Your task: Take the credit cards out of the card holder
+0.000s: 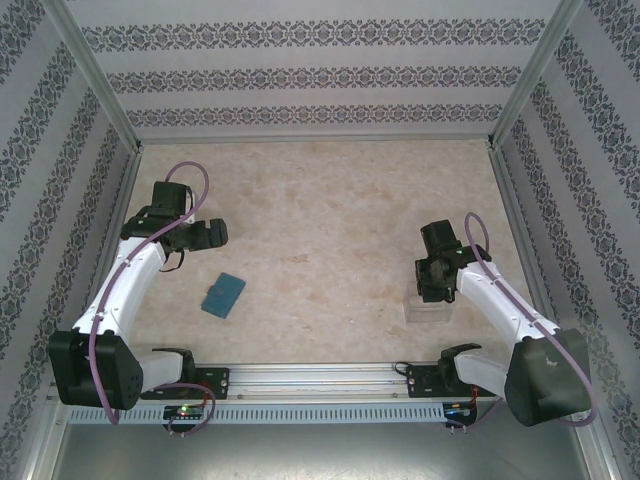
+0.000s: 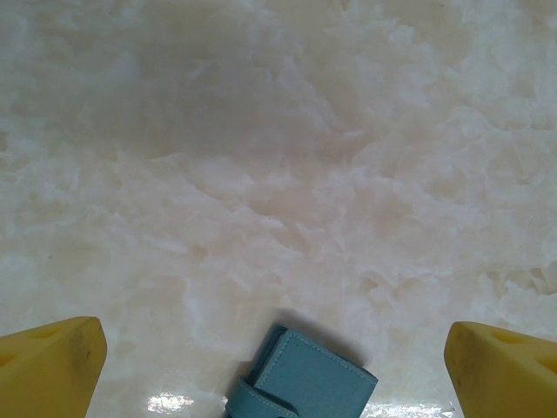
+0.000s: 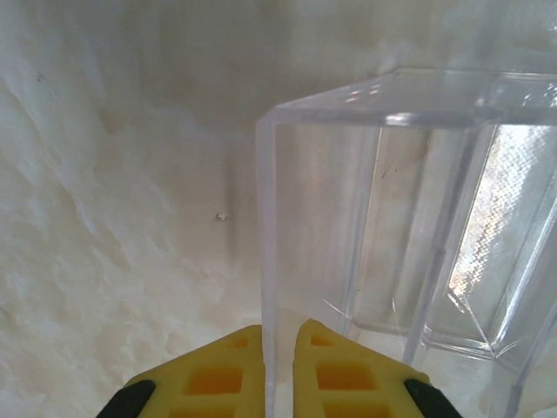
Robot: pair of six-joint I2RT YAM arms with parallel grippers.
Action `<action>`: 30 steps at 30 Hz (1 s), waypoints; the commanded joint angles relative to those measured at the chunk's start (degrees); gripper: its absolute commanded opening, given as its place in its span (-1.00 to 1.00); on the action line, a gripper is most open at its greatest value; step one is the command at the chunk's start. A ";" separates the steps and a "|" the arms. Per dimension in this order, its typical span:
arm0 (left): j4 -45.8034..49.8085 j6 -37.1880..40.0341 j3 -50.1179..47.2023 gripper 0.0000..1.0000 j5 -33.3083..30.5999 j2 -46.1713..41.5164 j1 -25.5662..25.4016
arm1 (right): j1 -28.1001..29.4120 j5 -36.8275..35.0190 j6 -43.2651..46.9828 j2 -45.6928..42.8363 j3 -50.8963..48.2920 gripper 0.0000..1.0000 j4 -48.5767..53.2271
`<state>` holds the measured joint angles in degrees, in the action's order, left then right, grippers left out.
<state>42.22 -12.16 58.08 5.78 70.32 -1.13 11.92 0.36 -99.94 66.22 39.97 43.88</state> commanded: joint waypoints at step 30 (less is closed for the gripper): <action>-1.93 -0.78 -1.56 1.00 7.28 -3.50 -0.54 | 21.69 -9.25 -3.81 47.06 56.01 -1.00 -0.87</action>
<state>41.52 -12.23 57.43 10.72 68.42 -1.15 32.91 -5.82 -102.35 110.06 90.85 40.82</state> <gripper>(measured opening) 0.999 0.051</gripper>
